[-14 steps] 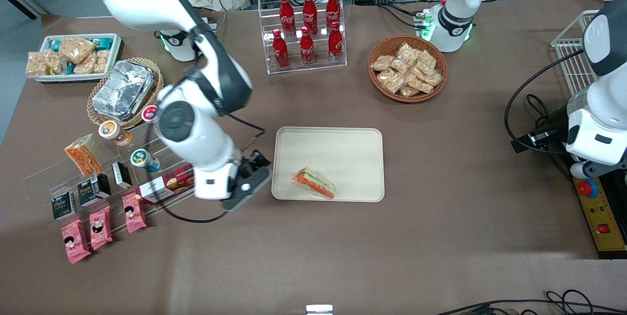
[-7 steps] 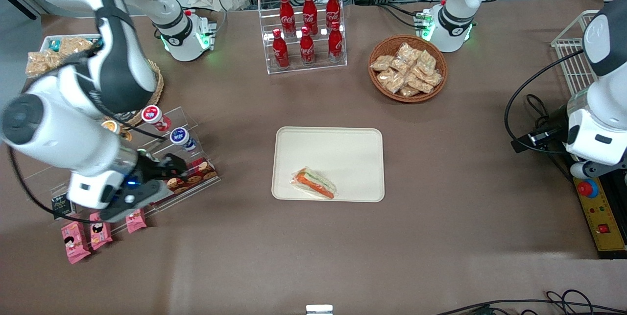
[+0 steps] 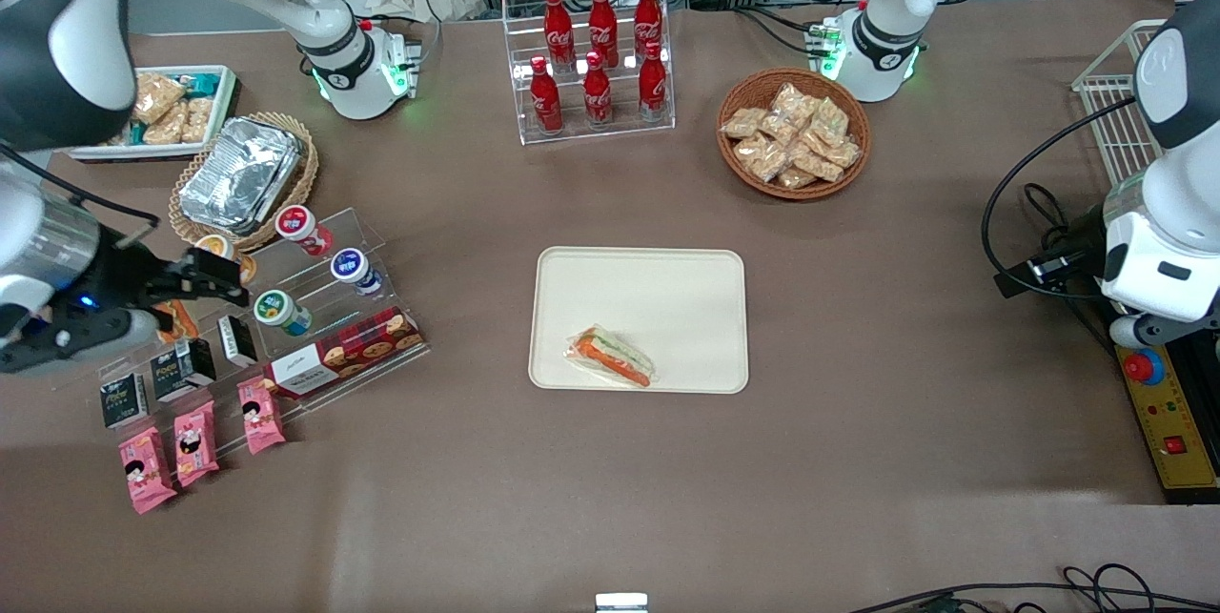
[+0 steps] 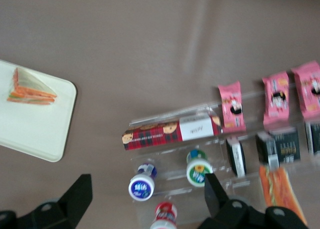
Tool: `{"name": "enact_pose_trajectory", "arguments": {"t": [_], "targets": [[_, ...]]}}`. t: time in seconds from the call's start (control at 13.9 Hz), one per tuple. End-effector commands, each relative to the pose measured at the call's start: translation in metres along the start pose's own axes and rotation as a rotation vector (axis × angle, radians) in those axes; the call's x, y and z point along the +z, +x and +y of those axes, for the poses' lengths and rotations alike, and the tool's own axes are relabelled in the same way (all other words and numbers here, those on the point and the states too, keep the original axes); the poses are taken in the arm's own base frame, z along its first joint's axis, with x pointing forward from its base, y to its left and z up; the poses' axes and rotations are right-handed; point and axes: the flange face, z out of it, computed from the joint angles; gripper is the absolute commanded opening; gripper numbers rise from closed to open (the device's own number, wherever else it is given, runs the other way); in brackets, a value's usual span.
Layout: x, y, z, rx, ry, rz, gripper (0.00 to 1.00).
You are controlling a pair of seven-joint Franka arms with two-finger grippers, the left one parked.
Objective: Place sandwich on tray
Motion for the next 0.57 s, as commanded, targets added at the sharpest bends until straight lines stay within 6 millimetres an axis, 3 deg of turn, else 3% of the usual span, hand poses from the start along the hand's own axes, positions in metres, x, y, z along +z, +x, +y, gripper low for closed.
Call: {"name": "enact_pose_trajectory", "arguments": {"t": [0.0, 0.5], "targets": [[-0.024, -0.021, 0.007, 0.106, -0.028, 0.000, 1.00], [-0.037, -0.043, 0.066, 0.203, -0.111, -0.040, 1.00]]}}
